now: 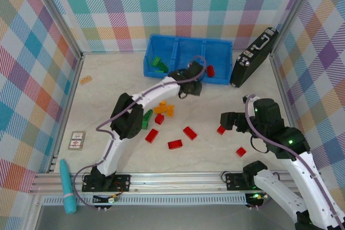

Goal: Sort the legos into containers by color
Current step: Place the lego in the container.

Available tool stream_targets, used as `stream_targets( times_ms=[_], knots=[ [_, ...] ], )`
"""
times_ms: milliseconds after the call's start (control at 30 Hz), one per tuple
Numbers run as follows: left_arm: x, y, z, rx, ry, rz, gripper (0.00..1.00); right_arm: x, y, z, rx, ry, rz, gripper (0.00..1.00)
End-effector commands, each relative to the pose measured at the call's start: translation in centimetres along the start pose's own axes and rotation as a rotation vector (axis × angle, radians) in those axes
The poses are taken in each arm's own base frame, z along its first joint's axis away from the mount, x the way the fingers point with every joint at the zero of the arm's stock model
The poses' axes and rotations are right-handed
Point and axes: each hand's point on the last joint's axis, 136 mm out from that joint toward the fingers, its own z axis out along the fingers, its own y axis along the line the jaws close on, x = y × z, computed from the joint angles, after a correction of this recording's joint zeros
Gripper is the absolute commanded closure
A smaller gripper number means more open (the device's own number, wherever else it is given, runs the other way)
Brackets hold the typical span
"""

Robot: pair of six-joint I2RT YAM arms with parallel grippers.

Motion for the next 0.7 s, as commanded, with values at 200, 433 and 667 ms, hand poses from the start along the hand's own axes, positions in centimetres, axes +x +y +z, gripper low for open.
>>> stream_targets(
  times_ms=[200, 433, 667],
  knots=[
    [-9.2, 4.1, -0.9, -0.050, -0.236, -0.065, 0.66, 0.4, -1.0, -0.6, 0.063, 0.033, 0.020, 0.01],
    [-11.7, 6.1, 3.1, -0.058, -0.279, -0.091, 0.64, -0.2, -1.5, -1.0, 0.108, 0.029, 0.093, 0.01],
    [-12.0, 7.6, 5.7, -0.046, -0.287, -0.115, 0.54, 1.1, -2.3, 1.0, 0.174, 0.122, 0.228, 0.01]
  ],
)
